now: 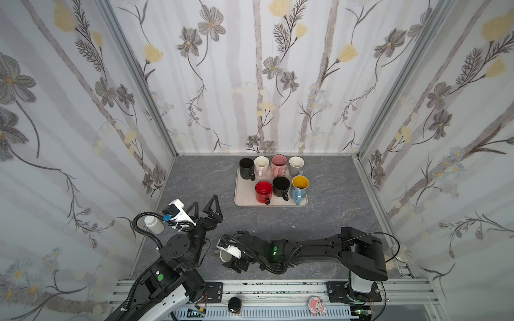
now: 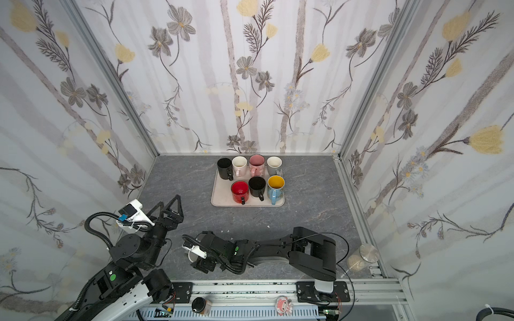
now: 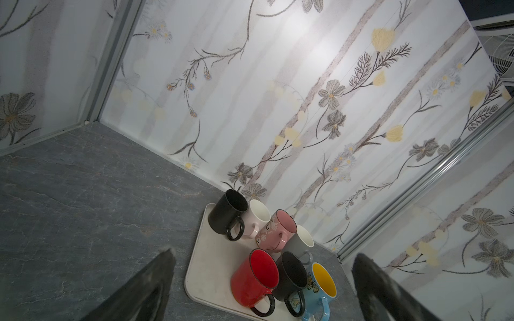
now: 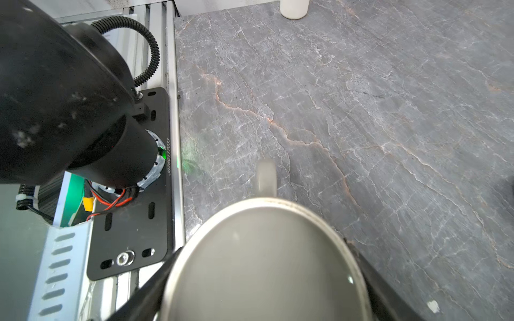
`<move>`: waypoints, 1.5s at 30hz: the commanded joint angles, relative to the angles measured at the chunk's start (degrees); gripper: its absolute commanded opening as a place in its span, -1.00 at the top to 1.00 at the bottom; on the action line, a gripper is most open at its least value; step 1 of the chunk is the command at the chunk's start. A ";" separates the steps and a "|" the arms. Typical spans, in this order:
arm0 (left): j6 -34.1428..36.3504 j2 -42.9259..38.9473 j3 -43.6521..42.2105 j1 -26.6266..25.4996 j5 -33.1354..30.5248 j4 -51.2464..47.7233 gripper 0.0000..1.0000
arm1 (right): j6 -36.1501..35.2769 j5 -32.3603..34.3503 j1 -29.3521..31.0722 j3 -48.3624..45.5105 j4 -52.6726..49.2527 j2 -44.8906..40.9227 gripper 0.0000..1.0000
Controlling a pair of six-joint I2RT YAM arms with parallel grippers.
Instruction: Turn the mug right side up
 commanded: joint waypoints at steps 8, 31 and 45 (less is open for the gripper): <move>-0.67 2.53 -0.29 0.00 0.65 2.04 -1.00 | -1.76 3.33 -5.05 -9.23 3.52 -11.49 -0.23; -4.85 8.74 -5.08 0.05 9.22 6.48 -1.00 | 3.29 5.55 -10.12 -24.36 3.69 -23.68 -1.00; -2.67 16.47 -3.50 0.05 14.78 4.83 -1.00 | 9.89 14.32 -11.28 -29.56 -2.03 -28.14 -0.99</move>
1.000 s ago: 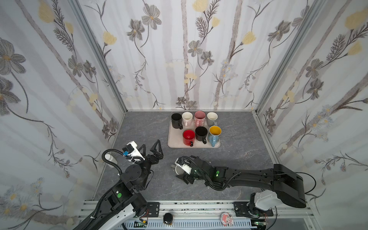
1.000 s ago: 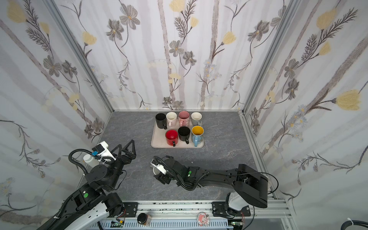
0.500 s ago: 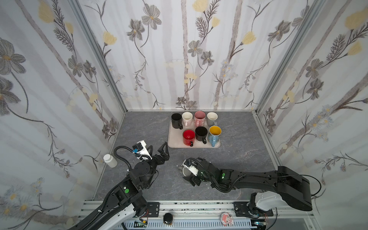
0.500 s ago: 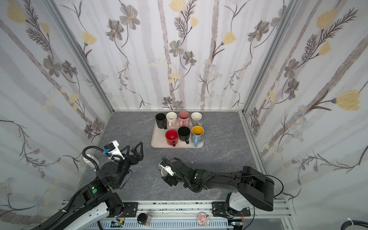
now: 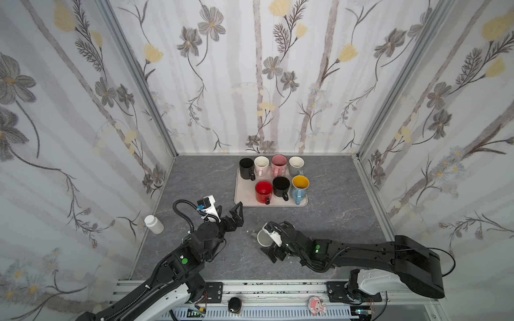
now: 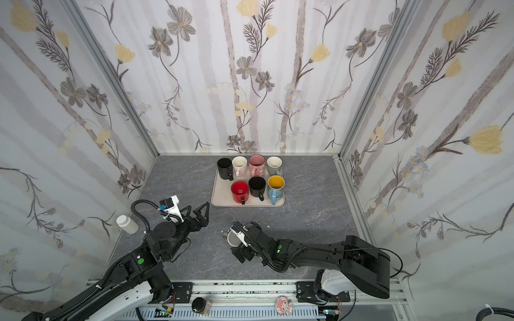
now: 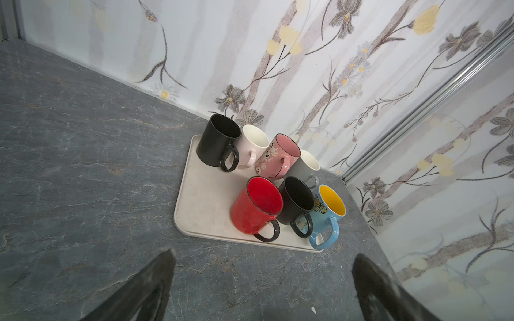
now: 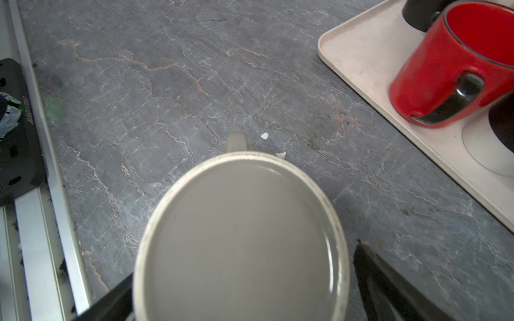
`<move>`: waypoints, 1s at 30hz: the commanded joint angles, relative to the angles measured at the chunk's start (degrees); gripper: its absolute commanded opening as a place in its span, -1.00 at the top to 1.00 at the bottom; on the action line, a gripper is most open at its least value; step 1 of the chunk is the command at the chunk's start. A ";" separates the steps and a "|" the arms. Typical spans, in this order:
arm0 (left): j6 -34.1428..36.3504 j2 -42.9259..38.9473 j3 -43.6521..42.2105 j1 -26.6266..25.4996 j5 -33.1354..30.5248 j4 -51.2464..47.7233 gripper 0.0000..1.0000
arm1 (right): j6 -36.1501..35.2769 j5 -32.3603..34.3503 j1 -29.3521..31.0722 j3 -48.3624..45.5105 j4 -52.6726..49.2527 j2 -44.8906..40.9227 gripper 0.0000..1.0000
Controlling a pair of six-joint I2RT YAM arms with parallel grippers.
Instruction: Turn the mug right side up
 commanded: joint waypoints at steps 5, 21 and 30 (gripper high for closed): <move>0.76 5.35 1.01 0.09 5.55 2.13 -1.00 | 7.86 7.14 -3.22 -4.85 -2.33 -6.05 -0.99; 5.35 31.90 4.06 -1.67 21.39 10.00 -0.70 | 22.07 8.10 -16.54 -13.20 -9.35 -23.74 -0.99; 5.16 40.36 2.42 -1.28 33.50 22.59 -0.67 | 20.89 7.81 -17.25 -11.99 -11.48 -28.11 -0.99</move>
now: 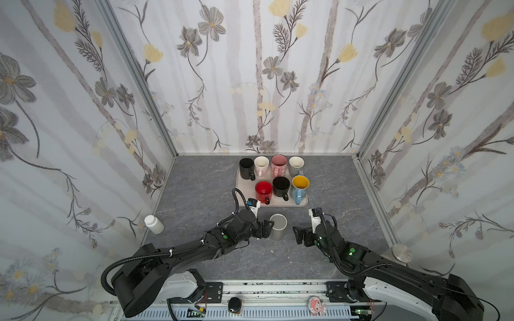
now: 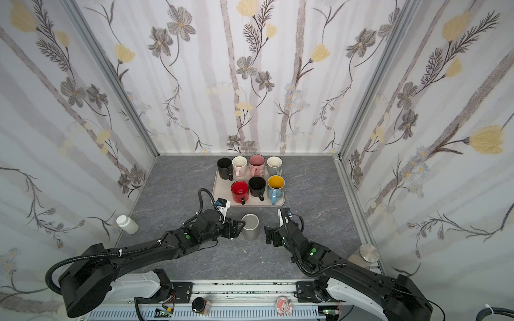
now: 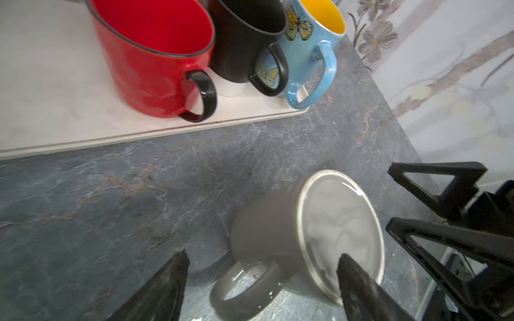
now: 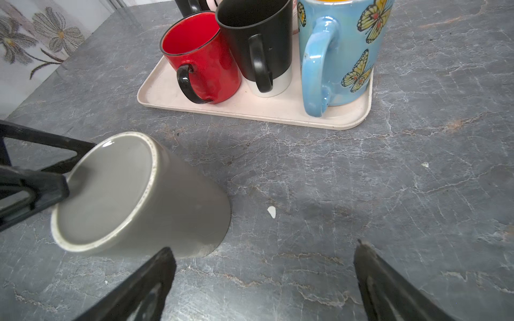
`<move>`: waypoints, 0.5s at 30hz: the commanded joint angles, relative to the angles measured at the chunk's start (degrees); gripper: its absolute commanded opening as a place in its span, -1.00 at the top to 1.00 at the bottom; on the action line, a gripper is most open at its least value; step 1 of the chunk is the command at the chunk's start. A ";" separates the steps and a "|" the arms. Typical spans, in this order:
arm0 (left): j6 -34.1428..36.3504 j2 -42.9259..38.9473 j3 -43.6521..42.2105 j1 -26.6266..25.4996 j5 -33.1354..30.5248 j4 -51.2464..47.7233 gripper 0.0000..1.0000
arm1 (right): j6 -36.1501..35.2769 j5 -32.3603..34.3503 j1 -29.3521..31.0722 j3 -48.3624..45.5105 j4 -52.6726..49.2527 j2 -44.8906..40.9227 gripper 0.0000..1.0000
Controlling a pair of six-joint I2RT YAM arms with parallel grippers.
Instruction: Turn the mug right side up
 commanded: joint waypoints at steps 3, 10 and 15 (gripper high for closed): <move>-0.88 3.61 -1.20 0.76 7.48 9.76 -0.66 | -0.33 0.23 -0.41 1.20 -1.04 -1.28 -0.99; -5.98 3.77 -3.14 -0.35 11.81 12.06 -0.36 | -1.68 1.11 -1.30 1.91 -2.20 -2.23 -0.99; -7.95 0.67 -3.97 -4.26 12.19 7.35 -0.20 | -2.04 1.29 -2.16 1.78 -2.12 -2.70 -0.99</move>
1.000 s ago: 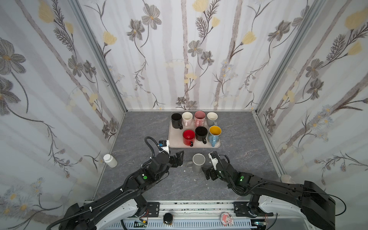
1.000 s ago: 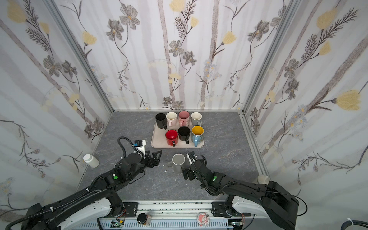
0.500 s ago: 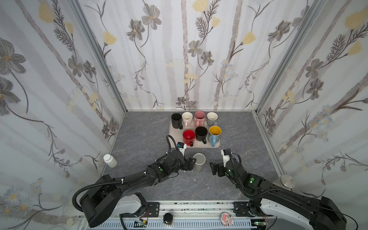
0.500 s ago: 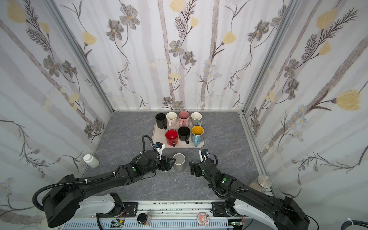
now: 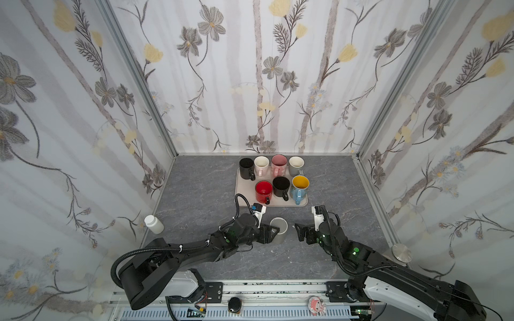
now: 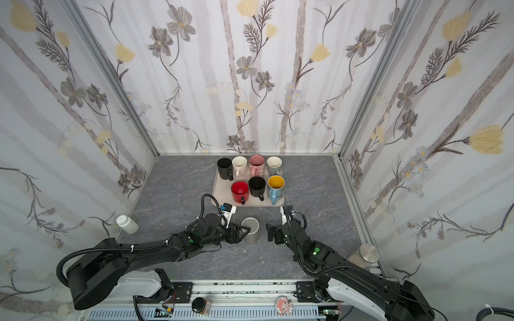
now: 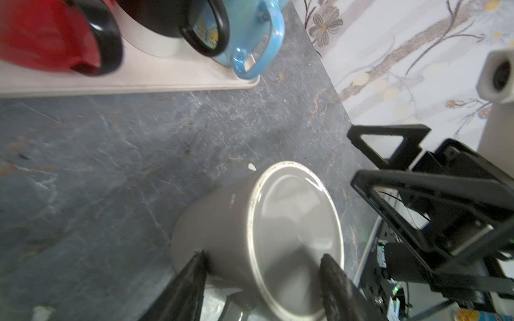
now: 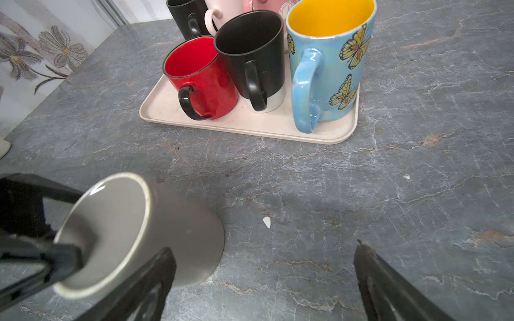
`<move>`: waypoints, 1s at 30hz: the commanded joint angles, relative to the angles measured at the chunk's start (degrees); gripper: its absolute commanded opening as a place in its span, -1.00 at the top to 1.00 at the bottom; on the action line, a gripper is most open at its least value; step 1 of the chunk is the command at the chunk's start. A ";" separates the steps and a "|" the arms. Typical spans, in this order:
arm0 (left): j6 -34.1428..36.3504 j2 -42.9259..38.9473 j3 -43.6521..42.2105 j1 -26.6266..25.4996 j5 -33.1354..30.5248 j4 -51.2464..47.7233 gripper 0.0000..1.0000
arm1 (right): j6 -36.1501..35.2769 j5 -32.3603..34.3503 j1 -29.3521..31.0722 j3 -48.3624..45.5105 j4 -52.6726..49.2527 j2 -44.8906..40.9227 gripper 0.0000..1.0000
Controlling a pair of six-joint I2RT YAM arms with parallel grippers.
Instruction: Turn the mug right side up
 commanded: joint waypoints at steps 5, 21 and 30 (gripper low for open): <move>-1.40 -10.31 0.53 -1.93 -5.94 -13.98 -0.47 | -0.83 1.61 -0.74 0.21 0.46 -0.45 -0.99; 2.85 -14.41 7.19 -9.90 -20.71 -31.14 -0.59 | -2.45 -7.04 -0.71 5.51 -10.38 -3.72 -0.84; 2.15 -18.09 9.00 -8.84 -28.44 -31.40 -1.00 | 7.66 -12.75 6.47 12.28 -27.16 4.05 -0.52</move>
